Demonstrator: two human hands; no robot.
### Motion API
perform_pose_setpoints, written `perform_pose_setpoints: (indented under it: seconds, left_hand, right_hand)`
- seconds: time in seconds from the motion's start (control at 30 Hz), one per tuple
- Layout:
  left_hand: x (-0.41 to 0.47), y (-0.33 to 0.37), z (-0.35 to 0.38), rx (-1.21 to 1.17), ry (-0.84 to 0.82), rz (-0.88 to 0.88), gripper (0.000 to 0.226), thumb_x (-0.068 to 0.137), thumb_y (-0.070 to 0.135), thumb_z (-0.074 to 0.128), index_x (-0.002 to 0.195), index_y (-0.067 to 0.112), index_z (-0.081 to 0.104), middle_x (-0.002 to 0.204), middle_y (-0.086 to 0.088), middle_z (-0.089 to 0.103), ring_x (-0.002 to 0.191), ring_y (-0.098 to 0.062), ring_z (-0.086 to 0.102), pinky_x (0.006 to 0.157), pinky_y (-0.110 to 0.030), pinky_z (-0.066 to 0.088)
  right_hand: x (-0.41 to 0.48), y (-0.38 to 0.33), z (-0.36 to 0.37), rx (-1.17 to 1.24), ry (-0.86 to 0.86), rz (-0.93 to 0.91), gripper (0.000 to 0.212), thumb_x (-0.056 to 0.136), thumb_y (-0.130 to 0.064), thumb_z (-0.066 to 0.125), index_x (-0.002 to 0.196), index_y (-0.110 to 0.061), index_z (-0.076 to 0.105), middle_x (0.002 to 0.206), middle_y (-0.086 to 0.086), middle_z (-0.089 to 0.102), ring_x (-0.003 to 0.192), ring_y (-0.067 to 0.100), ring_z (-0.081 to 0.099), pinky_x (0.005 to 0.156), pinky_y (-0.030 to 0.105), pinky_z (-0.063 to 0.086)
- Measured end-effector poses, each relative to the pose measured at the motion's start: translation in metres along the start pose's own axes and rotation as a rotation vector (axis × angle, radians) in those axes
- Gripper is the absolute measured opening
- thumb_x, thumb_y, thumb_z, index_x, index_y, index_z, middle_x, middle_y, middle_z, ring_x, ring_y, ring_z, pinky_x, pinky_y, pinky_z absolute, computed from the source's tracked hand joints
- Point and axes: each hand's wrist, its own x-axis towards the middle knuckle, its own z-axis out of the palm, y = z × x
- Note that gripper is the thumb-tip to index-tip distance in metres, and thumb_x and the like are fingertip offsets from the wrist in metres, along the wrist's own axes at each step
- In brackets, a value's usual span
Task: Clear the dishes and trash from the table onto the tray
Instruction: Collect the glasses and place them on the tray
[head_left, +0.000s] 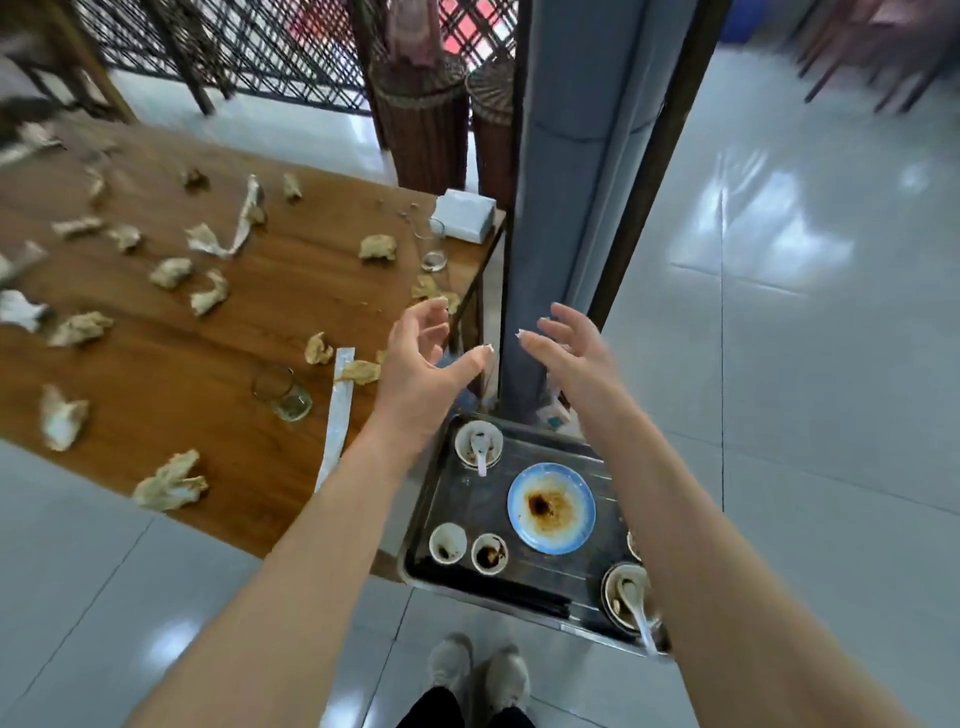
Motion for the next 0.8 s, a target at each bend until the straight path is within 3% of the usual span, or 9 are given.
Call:
perform_pose_setpoints:
  seconds: [0.1,0.17,0.23,0.4,0.5,0.57,0.63,0.8]
  left_hand:
    - [-0.004,0.036,-0.023,-0.032,0.054,0.07,0.052,0.084,0.027,0.072,0.125,0.033,0.042,0.131,0.007,0.047,0.11,0.0,0.048,0.089,-0.01,0.04]
    - [-0.007,0.057,-0.038,-0.055,0.089,0.092,0.052,0.085,0.029,0.071,0.127,0.034,0.041,0.131,0.009,0.047,0.112,0.0,0.048,0.095,-0.018,0.042]
    - [-0.012,0.073,-0.05,-0.064,0.14,0.11,0.053,0.085,0.031,0.07,0.129,0.033,0.041,0.132,0.009,0.046,0.117,-0.004,0.045,0.099,-0.023,0.041]
    - [-0.027,0.099,-0.085,-0.056,0.24,0.153,0.054,0.085,0.031,0.069,0.133,0.028,0.042,0.134,0.008,0.045,0.116,-0.002,0.045,0.085,-0.008,0.037]
    - [-0.038,0.103,-0.108,-0.066,0.281,0.152,0.054,0.085,0.034,0.068,0.133,0.031,0.042,0.133,0.011,0.044,0.113,0.0,0.045,0.076,-0.007,0.037]
    - [-0.046,0.104,-0.122,-0.066,0.312,0.149,0.053,0.085,0.034,0.068,0.131,0.032,0.042,0.134,0.01,0.044,0.115,-0.001,0.043,0.076,-0.007,0.036]
    - [-0.054,0.105,-0.137,-0.073,0.34,0.158,0.051,0.085,0.033,0.069,0.129,0.034,0.042,0.134,0.011,0.044,0.116,0.0,0.043,0.077,-0.008,0.035]
    - [-0.073,0.099,-0.181,-0.101,0.38,0.146,0.045,0.085,0.031,0.069,0.122,0.036,0.044,0.132,0.01,0.046,0.12,-0.007,0.044,0.086,-0.016,0.039]
  right_hand:
    - [-0.006,-0.043,0.009,0.05,-0.03,-0.065,0.057,0.086,-0.038,0.066,0.137,-0.029,0.04,0.139,-0.005,0.047,0.106,0.003,0.051,0.073,0.012,0.043]
    - [-0.013,-0.071,0.017,0.075,-0.058,-0.111,0.054,0.088,-0.036,0.065,0.136,-0.028,0.041,0.136,-0.007,0.049,0.1,0.0,0.051,0.067,0.009,0.041]
    - [-0.019,-0.09,0.023,0.087,-0.078,-0.143,0.056,0.089,-0.036,0.064,0.138,-0.026,0.04,0.138,-0.006,0.049,0.107,0.005,0.051,0.072,0.012,0.042]
    - [-0.034,-0.128,0.044,0.092,-0.133,-0.187,0.06,0.088,-0.036,0.064,0.142,-0.025,0.039,0.14,-0.004,0.049,0.118,0.01,0.05,0.082,0.02,0.044]
    - [-0.042,-0.145,0.062,0.079,-0.197,-0.226,0.059,0.087,-0.037,0.065,0.139,-0.027,0.041,0.138,-0.005,0.049,0.12,0.012,0.051,0.084,0.024,0.046]
    - [-0.047,-0.153,0.076,0.062,-0.228,-0.245,0.057,0.085,-0.039,0.066,0.137,-0.031,0.042,0.138,-0.005,0.05,0.12,0.014,0.051,0.095,0.034,0.048]
    - [-0.053,-0.162,0.09,0.04,-0.253,-0.256,0.057,0.084,-0.041,0.067,0.135,-0.033,0.042,0.138,-0.006,0.05,0.119,0.014,0.052,0.098,0.037,0.047]
    - [-0.076,-0.178,0.124,0.003,-0.286,-0.289,0.061,0.084,-0.042,0.067,0.138,-0.031,0.041,0.135,-0.008,0.05,0.117,0.011,0.051,0.073,0.018,0.043]
